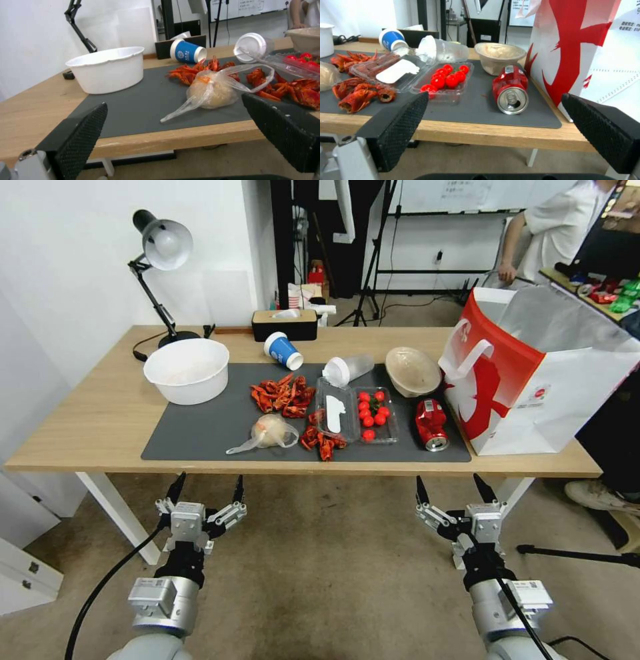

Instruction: Pick up the trash from the table and place it into the takeout bag.

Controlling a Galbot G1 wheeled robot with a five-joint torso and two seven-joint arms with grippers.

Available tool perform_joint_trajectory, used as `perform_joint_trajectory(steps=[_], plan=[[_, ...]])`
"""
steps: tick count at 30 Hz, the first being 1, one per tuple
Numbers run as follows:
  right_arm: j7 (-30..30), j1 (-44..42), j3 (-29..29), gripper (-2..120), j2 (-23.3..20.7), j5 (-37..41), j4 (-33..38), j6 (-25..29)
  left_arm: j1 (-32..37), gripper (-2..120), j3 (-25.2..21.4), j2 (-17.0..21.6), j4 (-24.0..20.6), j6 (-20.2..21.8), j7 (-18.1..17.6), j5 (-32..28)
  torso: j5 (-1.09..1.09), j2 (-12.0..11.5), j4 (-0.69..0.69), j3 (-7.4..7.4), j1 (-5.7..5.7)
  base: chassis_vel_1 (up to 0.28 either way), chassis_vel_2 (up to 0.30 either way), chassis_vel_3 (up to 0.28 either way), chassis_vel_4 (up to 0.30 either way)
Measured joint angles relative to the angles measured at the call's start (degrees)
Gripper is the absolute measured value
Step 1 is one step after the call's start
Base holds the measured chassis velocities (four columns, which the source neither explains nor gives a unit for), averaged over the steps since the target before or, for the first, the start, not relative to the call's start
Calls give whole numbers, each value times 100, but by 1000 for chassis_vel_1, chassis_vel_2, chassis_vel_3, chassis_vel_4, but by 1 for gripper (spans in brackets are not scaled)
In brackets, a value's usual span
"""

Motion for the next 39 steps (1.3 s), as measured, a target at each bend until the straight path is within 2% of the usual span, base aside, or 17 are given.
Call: perform_joint_trajectory(steps=[23,24,25,26,27,28,31,39], plan=[[20,13,-50,100,58,41,-9,-47,-40,100,16,-2,15,16,-28,-14,2,0,0,0,0,0,0,0,0],[73,34,-104,100,138,119,-38,-159,-130,100,69,-6,83,74,-141,-79,0,1,2,0,0,0,0,0,0],[153,80,-278,100,319,260,-115,-484,-415,100,265,-41,331,316,-472,-289,6,1,2,0,-1,0,0,0,0],[184,91,-324,100,381,312,-146,-620,-600,100,366,-58,462,440,-649,-402,-3,1,-2,0,-1,0,0,0,0],[184,91,-324,100,381,312,-146,-620,-600,100,366,-58,462,440,-649,-402,-3,1,-2,0,-1,0,0,0,0],[183,140,-253,100,382,410,-148,-679,-773,100,443,-59,594,550,-804,-547,-5,0,-5,0,1,0,0,0,0],[118,169,-141,100,334,454,-116,-680,-784,100,470,-51,621,567,-843,-609,2,0,0,1,1,0,0,0,0],[-44,187,6,100,251,472,-12,-680,-657,100,441,26,543,534,-842,-595,1,1,1,1,0,0,0,0,0]])
